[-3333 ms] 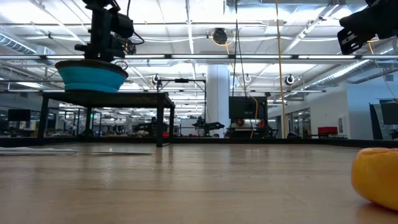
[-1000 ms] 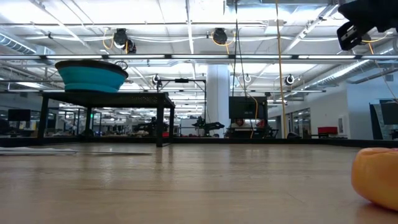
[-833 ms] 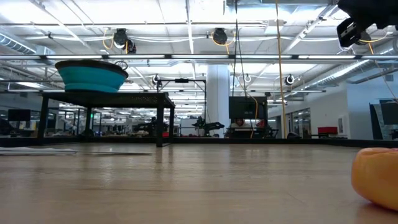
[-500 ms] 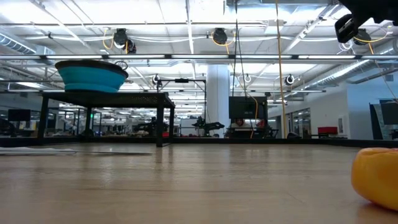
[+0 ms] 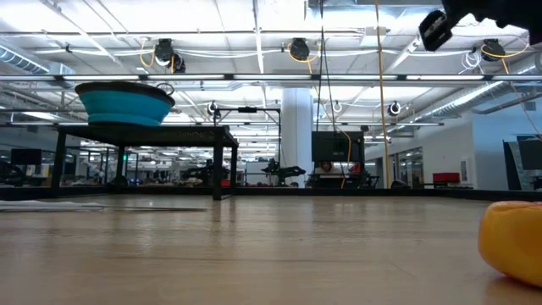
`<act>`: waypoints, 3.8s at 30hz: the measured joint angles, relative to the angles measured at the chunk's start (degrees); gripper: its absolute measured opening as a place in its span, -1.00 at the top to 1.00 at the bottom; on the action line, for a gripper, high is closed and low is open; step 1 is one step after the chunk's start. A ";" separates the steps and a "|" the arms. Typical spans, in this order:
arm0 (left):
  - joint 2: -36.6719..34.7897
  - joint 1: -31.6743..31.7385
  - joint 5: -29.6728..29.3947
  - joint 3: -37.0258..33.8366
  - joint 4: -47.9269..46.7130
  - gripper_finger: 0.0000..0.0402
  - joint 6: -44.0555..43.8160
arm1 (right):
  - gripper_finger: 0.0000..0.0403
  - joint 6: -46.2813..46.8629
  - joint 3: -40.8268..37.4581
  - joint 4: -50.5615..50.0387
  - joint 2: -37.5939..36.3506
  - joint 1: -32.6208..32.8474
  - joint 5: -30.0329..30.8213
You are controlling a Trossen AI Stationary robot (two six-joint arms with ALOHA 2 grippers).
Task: Pick & Place Fruit
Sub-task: Put the peach into the blue strainer bowl on the shelf
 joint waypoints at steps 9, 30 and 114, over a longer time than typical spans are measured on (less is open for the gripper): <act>-4.01 -6.07 -5.73 -7.24 1.35 -0.05 -3.71 | 1.00 0.70 6.87 3.36 13.64 6.47 -1.04; -13.80 -10.14 -4.39 -21.41 8.30 -0.05 0.81 | 1.00 -6.99 34.35 -24.20 38.75 19.72 5.76; -36.18 -10.09 12.96 -44.81 8.00 -0.05 4.97 | 0.43 -11.90 53.21 -31.04 77.13 27.83 0.86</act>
